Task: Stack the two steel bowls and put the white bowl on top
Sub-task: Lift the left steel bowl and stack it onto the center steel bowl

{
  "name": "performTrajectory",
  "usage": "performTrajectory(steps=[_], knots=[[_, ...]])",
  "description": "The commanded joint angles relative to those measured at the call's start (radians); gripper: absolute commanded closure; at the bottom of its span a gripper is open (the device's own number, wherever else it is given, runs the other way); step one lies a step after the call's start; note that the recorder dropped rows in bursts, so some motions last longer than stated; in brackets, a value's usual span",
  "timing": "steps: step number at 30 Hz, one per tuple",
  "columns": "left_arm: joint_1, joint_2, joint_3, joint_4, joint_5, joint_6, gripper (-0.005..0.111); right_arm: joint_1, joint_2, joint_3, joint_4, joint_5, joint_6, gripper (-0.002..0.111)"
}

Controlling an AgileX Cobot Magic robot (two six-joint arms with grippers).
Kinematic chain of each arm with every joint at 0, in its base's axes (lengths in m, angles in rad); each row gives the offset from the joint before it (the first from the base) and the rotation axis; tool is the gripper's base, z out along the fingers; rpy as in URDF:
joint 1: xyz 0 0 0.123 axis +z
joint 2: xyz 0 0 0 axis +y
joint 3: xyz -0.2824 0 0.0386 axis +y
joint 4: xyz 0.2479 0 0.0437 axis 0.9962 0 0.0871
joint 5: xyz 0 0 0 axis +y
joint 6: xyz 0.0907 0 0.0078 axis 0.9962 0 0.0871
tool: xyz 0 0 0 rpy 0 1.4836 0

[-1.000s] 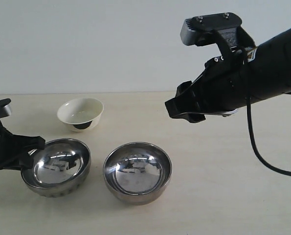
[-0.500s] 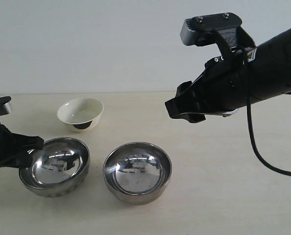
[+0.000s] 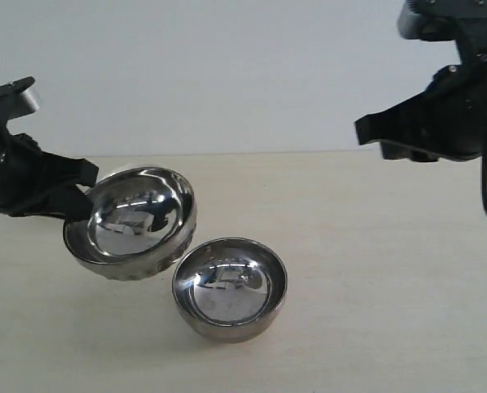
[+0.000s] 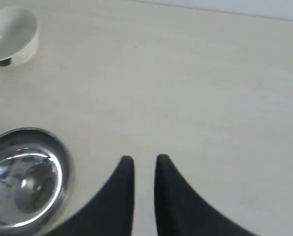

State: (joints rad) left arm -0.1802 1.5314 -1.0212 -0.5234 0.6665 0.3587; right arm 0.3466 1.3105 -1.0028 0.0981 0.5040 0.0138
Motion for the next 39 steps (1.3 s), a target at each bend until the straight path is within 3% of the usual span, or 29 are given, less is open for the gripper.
performTrajectory(steps=[1, 6, 14, 39], knots=[[-0.069, 0.045, -0.050, -0.018, 0.015, -0.030, 0.103, -0.086, -0.045, 0.002, -0.022, 0.031, 0.010, 0.108], [-0.159, 0.154, -0.120, -0.006, 0.017, -0.048, 0.103, -0.108, -0.053, 0.002, -0.030, 0.057, 0.002, 0.108], [-0.250, 0.267, -0.238, 0.106, 0.023, -0.163, 0.103, -0.108, -0.053, 0.002, -0.030, 0.061, -0.044, 0.108], [-0.270, 0.354, -0.288, 0.147, 0.083, -0.165, 0.103, -0.108, -0.053, 0.002, -0.030, 0.063, -0.049, 0.108]])
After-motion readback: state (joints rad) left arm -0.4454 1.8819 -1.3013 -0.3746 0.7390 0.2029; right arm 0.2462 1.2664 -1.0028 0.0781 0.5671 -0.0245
